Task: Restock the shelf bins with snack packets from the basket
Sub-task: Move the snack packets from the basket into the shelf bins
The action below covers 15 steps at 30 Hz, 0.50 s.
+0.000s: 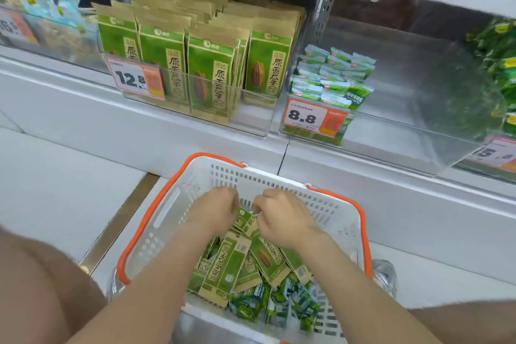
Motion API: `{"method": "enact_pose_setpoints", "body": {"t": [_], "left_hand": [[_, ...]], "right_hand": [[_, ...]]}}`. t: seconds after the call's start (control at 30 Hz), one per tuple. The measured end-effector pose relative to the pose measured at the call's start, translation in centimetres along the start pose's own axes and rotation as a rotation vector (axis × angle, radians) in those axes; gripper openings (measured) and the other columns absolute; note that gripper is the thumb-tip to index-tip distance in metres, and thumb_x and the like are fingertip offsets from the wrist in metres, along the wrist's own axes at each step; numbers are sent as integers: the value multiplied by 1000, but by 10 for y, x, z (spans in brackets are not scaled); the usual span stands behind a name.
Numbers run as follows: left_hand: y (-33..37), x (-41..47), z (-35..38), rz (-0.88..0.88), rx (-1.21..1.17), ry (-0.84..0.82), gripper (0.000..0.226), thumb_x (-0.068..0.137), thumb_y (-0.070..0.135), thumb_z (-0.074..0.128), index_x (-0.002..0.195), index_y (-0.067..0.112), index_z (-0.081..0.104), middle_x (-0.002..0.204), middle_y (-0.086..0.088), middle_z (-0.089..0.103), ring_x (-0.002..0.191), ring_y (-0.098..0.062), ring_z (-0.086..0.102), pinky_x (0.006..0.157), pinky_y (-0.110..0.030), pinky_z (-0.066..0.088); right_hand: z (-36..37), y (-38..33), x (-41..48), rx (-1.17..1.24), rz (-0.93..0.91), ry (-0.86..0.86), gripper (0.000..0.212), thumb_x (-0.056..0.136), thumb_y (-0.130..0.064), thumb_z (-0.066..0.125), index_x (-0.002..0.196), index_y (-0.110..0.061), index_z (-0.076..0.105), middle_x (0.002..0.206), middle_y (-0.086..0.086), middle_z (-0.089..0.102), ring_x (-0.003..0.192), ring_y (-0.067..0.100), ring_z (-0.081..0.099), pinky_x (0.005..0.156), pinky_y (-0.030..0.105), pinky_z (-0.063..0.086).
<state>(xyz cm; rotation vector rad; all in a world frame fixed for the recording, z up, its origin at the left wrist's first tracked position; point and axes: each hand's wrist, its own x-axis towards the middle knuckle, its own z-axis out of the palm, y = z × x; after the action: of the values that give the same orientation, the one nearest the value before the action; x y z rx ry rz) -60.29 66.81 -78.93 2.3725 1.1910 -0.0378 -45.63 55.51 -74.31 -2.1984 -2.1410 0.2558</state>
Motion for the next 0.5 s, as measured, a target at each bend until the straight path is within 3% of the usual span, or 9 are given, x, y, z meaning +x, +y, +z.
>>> {"method": "enact_pose_setpoints", "body": {"t": [0.07,0.17,0.23,0.27,0.3,0.37,0.4,0.47,0.5], "left_hand": [[-5,-3,24,-83,91,-139,2,91,22,64,89,22,64,95,0,67,89,-24,66,79,-40,58],[-4,-13,55,-206,120,-272,19,97,25,65,83,17,55,81,1,60,70,-15,60,59,-29,46],[-1,-21,71,-276,75,-337,16,99,28,67,95,15,57,85,2,62,75,-12,66,53,-23,42],[-1,-25,79,-307,54,-376,23,98,30,69,108,12,59,89,2,63,77,-12,68,52,-21,42],[-1,-27,88,-339,25,-403,44,96,34,73,127,8,53,95,1,63,77,-12,67,53,-21,42],[-4,-31,99,-364,17,-436,93,90,43,79,156,7,25,111,-6,61,80,-13,65,57,-21,46],[-5,-32,102,-360,37,-431,109,87,45,81,161,6,11,126,-14,58,91,-18,67,66,-23,51],[-7,-31,103,-371,24,-433,123,83,39,86,163,4,0,155,-25,39,122,-29,62,90,-28,54],[-6,-30,101,-379,-18,-433,118,84,34,86,163,3,5,157,-25,35,125,-30,59,91,-27,53]], "right_hand": [[19,5,-8,25,26,-111,23,89,-14,51,101,-16,71,99,5,67,94,28,63,82,42,55],[39,15,-17,64,101,-201,22,90,-12,50,99,-16,70,99,5,68,93,26,65,80,42,58],[46,21,-21,80,141,-240,23,92,-11,50,102,-16,70,101,4,68,92,24,65,80,40,58],[51,24,-24,77,155,-256,22,91,-11,51,101,-16,70,100,4,69,91,25,66,80,41,59],[55,25,-25,78,165,-271,22,91,-12,51,99,-16,71,99,5,69,90,26,66,79,42,59],[61,28,-28,75,187,-309,21,91,-13,50,99,-17,70,98,7,69,88,29,66,78,43,59],[63,28,-29,80,195,-328,21,91,-12,49,99,-16,69,98,8,68,88,30,65,77,42,58],[65,26,-31,86,205,-370,21,93,-12,49,102,-14,67,98,9,68,88,31,65,76,42,58],[65,24,-32,86,202,-380,22,93,-13,49,104,-13,68,99,10,68,88,32,65,76,42,59]]}}
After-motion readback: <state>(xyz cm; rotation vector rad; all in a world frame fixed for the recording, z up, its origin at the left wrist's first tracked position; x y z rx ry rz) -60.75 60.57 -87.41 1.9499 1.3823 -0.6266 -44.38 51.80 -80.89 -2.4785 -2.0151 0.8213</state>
